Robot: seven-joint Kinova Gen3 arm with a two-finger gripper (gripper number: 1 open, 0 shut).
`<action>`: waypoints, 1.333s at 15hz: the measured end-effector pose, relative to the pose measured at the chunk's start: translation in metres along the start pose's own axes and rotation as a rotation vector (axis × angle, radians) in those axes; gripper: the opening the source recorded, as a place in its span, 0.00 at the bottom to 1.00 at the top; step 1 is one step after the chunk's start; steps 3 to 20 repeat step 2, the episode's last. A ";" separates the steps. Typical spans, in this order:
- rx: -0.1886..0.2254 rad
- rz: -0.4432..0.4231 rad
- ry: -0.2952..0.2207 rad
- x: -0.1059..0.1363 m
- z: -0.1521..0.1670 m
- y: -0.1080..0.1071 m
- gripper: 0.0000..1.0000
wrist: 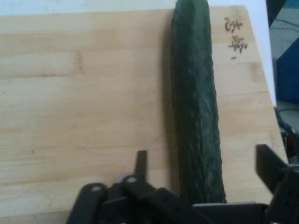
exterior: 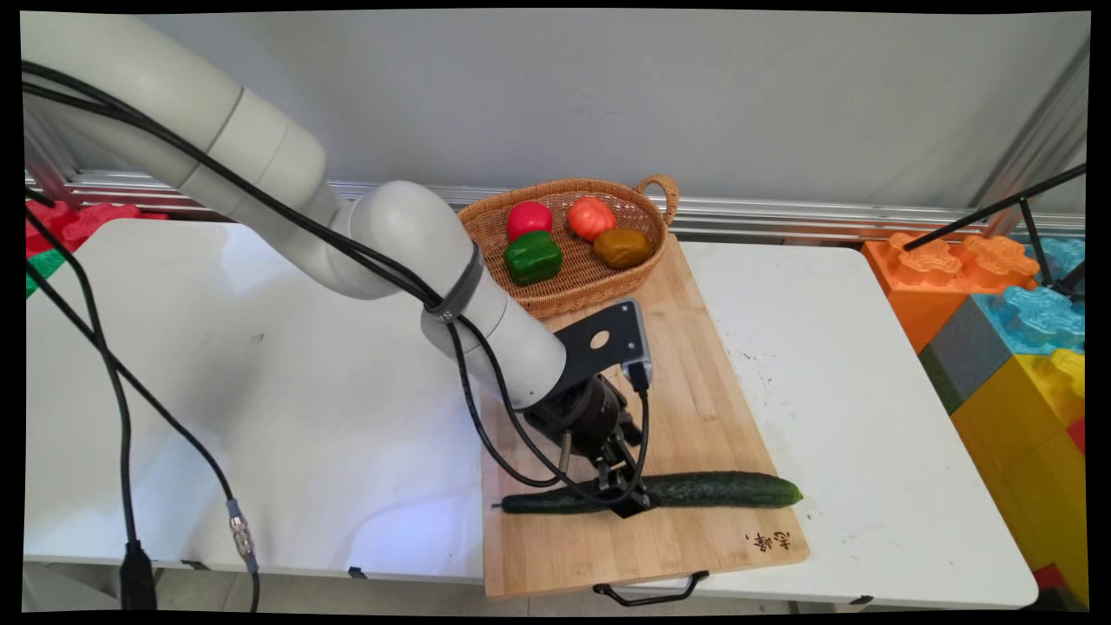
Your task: Place the picked object on the cutting board
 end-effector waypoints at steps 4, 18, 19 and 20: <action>0.007 -0.010 0.016 0.004 -0.009 0.002 1.00; 0.007 -0.010 0.016 0.004 -0.009 0.002 1.00; 0.007 -0.010 0.016 0.004 -0.009 0.002 1.00; 0.007 -0.010 0.016 0.004 -0.009 0.002 1.00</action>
